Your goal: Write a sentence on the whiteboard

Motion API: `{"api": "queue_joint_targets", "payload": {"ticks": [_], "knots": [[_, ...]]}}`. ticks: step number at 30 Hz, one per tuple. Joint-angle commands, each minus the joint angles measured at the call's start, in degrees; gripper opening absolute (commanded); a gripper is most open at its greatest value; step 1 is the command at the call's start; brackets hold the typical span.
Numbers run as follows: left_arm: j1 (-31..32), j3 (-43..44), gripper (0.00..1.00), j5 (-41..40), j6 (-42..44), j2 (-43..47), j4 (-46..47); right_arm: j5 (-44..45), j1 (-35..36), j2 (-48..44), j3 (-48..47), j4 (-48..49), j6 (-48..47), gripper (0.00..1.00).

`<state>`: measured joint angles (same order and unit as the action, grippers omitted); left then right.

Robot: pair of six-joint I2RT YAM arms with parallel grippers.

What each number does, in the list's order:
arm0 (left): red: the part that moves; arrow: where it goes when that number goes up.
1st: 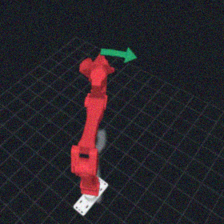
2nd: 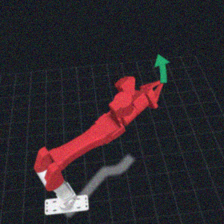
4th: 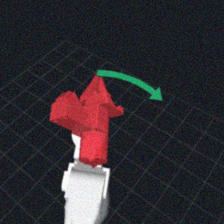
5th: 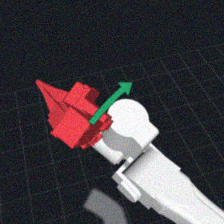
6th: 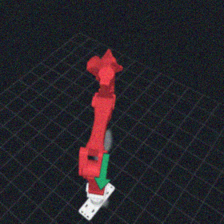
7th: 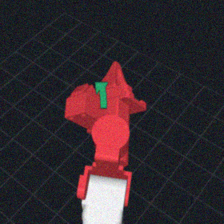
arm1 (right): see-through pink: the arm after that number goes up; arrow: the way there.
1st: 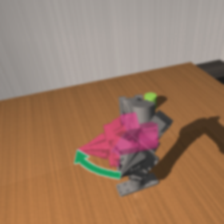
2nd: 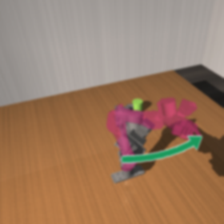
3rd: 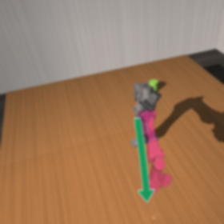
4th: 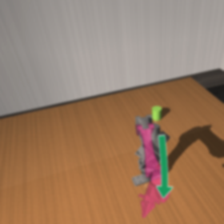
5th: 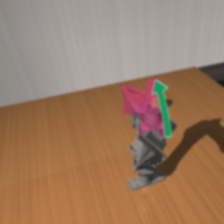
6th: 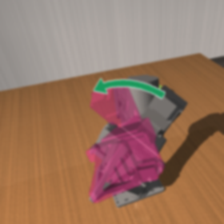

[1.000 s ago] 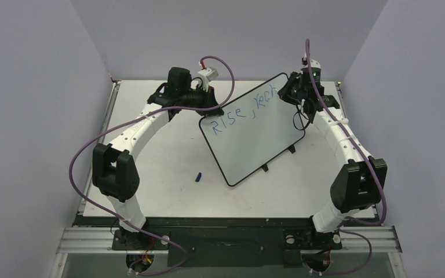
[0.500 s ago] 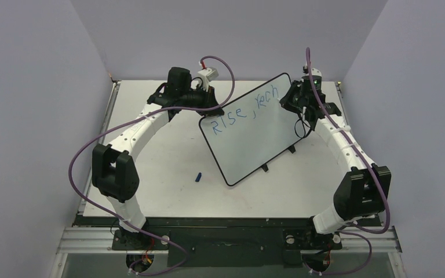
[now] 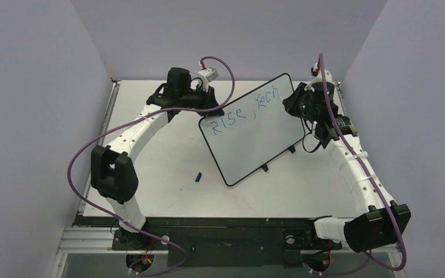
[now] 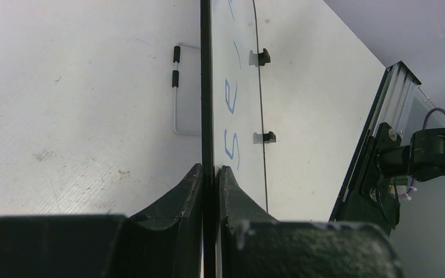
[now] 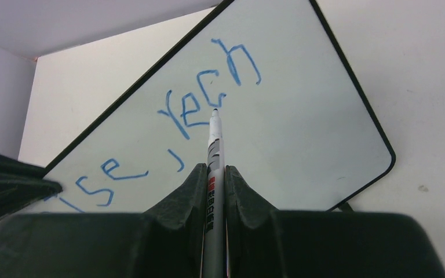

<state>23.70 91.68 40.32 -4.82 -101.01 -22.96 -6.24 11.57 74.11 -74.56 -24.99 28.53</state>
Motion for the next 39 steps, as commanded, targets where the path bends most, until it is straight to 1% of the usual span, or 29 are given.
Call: {"api": "queue_joint_targets", "payload": {"ticks": [1, 10, 20, 26, 31, 34, 39], "knots": [[0.21, -0.41, 0.00, -0.97, 4.56, 3.93, 4.57, 1.45, 3.80, -4.68, 3.42, -1.22, -2.15, 0.00], [0.20, -1.42, 0.00, -1.86, 4.51, 4.88, 5.46, 3.07, 11.63, -12.09, 8.48, -1.95, -3.48, 0.00], [0.15, -1.91, 0.00, -2.39, 4.52, 5.37, 5.93, 4.77, 16.46, -18.37, 15.23, -0.98, -4.45, 0.00], [0.14, -2.16, 0.00, -2.50, 4.38, 5.60, 6.26, 5.65, 19.11, -19.86, 18.34, 0.42, -4.31, 0.00], [0.12, -2.50, 0.00, -2.76, 4.29, 5.90, 6.66, 6.06, 22.66, -20.13, 20.10, 1.92, -4.17, 0.00], [0.12, -2.64, 0.00, -2.91, 4.29, 6.00, 6.70, 8.97, 24.83, -19.89, 20.92, 2.52, -4.35, 0.00], [0.15, -2.65, 0.00, -2.90, 4.07, 5.93, 6.86, 11.09, 28.78, -19.54, 21.77, 3.98, -4.92, 0.00]]}}
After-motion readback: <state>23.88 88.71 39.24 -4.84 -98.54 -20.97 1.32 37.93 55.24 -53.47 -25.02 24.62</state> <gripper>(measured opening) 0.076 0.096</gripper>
